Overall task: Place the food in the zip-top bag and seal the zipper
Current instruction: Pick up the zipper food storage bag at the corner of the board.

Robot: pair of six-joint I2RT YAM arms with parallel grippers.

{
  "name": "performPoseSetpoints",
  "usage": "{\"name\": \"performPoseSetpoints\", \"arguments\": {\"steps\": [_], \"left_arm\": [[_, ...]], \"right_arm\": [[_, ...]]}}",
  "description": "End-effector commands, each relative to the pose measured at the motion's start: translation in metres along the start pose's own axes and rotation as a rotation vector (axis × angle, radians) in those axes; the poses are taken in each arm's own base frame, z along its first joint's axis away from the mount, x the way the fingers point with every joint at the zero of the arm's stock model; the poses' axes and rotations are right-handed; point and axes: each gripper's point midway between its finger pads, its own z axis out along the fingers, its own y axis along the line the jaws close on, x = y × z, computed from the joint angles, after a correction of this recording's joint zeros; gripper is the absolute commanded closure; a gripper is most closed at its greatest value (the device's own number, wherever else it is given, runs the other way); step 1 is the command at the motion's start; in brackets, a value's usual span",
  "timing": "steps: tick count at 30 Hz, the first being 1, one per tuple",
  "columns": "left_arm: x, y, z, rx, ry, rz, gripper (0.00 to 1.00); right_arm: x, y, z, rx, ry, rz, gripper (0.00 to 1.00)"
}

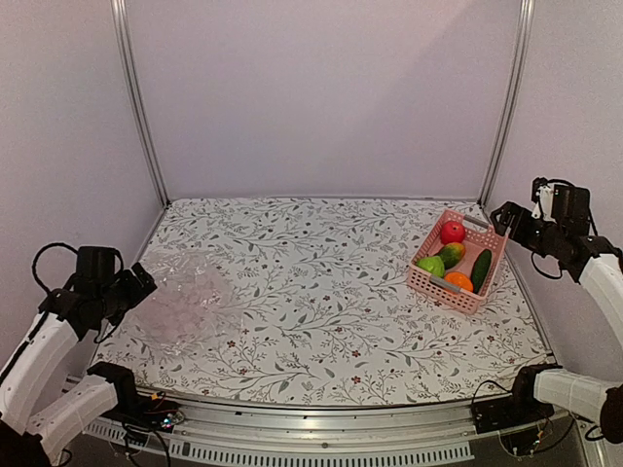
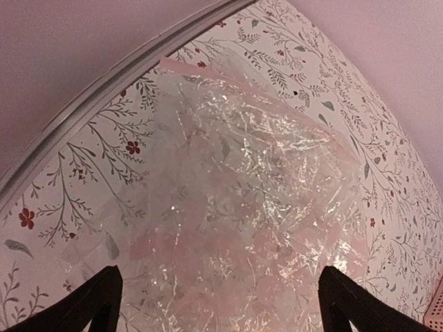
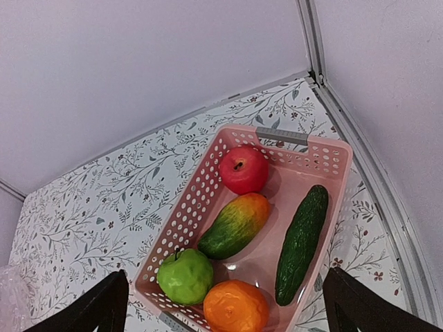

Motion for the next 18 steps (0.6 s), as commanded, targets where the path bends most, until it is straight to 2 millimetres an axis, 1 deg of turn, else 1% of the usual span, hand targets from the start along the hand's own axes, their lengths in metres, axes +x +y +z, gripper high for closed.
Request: {"name": "performPoseSetpoints", "arguments": {"steps": [1, 4, 6, 10, 14, 15, 18], "left_arm": [[0.002, 0.017, 0.017, -0.017, 0.038, -0.095, 0.01], [-0.009, 0.016, 0.028, 0.018, 0.042, -0.146, 0.01], [-0.016, 0.017, 0.034, 0.027, 0.037, -0.156, 0.03], [-0.027, 0.027, 0.048, 0.018, 0.022, -0.202, 0.15], [-0.036, 0.032, 0.061, 0.018, 0.026, -0.209, 0.27], [-0.037, 0.032, 0.063, 0.013, 0.029, -0.201, 0.29], [-0.037, 0.035, 0.073, 0.002, 0.049, -0.187, 0.30]], "right_arm": [[0.004, 0.011, 0.004, -0.059, 0.014, 0.009, 0.01], [0.006, 0.015, 0.004, -0.074, 0.020, 0.006, 0.01], [0.007, 0.017, 0.004, -0.081, 0.023, 0.006, 0.01], [0.007, 0.019, 0.001, -0.088, 0.022, 0.008, 0.01], [0.006, 0.020, -0.002, -0.092, 0.015, 0.007, 0.01], [0.005, 0.020, -0.002, -0.093, 0.013, 0.006, 0.01], [0.005, 0.021, -0.003, -0.096, 0.015, 0.004, 0.01]]}}
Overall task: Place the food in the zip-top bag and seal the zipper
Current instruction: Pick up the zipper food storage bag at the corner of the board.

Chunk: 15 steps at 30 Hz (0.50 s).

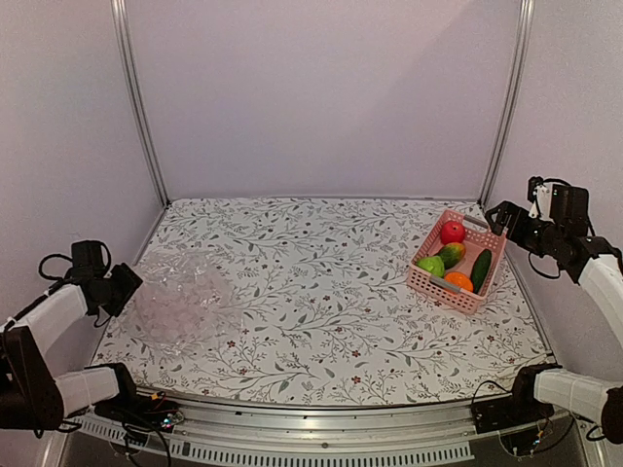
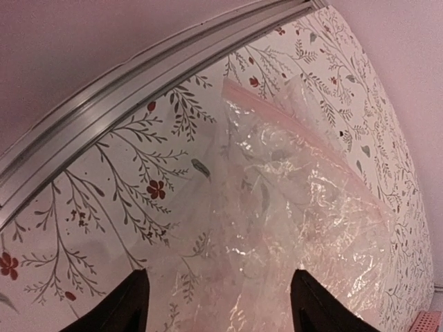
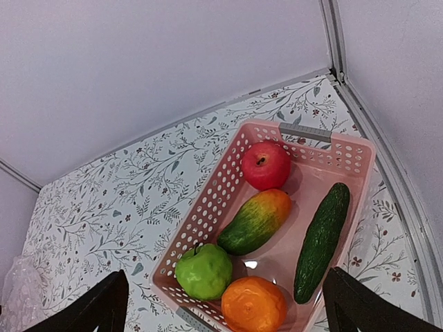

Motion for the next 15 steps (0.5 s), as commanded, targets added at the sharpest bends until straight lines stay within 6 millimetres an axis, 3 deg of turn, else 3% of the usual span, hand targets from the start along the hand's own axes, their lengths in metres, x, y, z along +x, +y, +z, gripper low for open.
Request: {"name": "performPoseSetpoints", "arguments": {"steps": [1, 4, 15], "left_arm": [[-0.011, -0.010, 0.012, 0.043, -0.004, 0.038, 0.31], [-0.012, -0.013, 0.021, 0.048, 0.015, 0.048, 0.43], [-0.019, -0.018, 0.039, 0.049, 0.036, 0.039, 0.52]], "right_arm": [[0.001, 0.005, -0.002, -0.022, -0.001, -0.001, 0.01], [0.001, 0.006, -0.003, -0.027, 0.000, -0.001, 0.01], [0.004, 0.007, -0.003, -0.034, 0.013, -0.010, 0.01]]}}
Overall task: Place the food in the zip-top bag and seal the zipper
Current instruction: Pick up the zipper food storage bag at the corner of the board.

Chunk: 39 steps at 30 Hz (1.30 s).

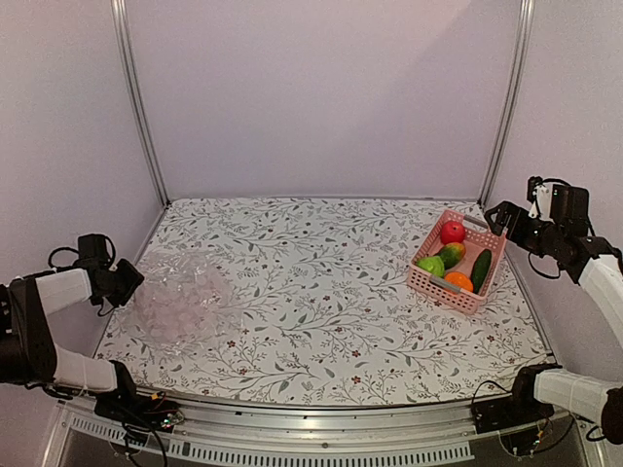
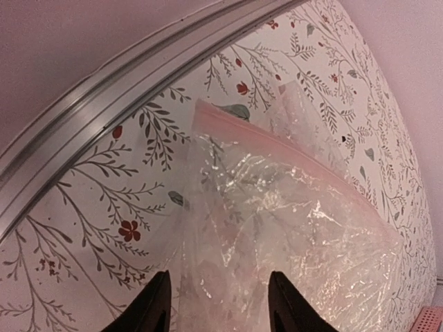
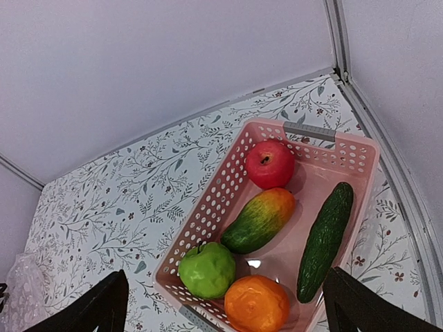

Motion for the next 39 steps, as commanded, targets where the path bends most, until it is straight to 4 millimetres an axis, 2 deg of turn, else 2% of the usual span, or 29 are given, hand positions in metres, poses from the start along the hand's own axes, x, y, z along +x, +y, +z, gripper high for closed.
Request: {"name": "performPoseSetpoints", "arguments": {"steps": [1, 6, 12, 16, 19, 23, 28, 30, 31, 33, 39], "left_arm": [[-0.012, -0.009, 0.005, 0.028, -0.011, 0.007, 0.53], [-0.011, -0.006, 0.008, 0.015, -0.002, 0.015, 0.56], [-0.007, -0.008, 0.009, 0.029, 0.019, 0.017, 0.76], [-0.009, -0.016, 0.000, 0.059, 0.014, 0.032, 0.97], [-0.010, -0.029, -0.012, 0.118, 0.009, 0.026, 1.00], [-0.016, -0.067, -0.037, 0.272, -0.019, 0.050, 1.00], [-0.004, -0.136, -0.084, 0.517, -0.020, 0.238, 1.00], [0.006, -0.164, -0.104, 0.628, 0.005, 0.322, 1.00], [0.011, -0.178, -0.116, 0.684, 0.017, 0.363, 1.00], [0.027, -0.202, -0.136, 0.785, 0.052, 0.443, 1.00], [0.074, -0.253, -0.193, 1.039, 0.166, 0.642, 1.00]], "right_arm": [[0.005, 0.005, -0.002, -0.020, 0.012, -0.010, 0.01], [0.004, 0.007, -0.002, -0.030, 0.018, -0.013, 0.01], [0.006, 0.008, -0.005, -0.031, 0.027, -0.011, 0.01], [0.009, 0.004, -0.006, -0.011, 0.046, -0.008, 0.01], [0.011, 0.002, -0.004, 0.004, 0.076, 0.004, 0.01], [0.012, 0.009, -0.001, -0.028, 0.103, 0.023, 0.01], [0.009, 0.030, -0.004, -0.121, 0.124, 0.034, 0.01], [0.007, 0.042, -0.007, -0.164, 0.125, 0.021, 0.01], [0.012, 0.058, -0.009, -0.216, 0.143, -0.006, 0.01], [0.014, 0.076, -0.013, -0.268, 0.156, -0.038, 0.01], [0.032, 0.132, -0.019, -0.438, 0.212, -0.138, 0.01]]}}
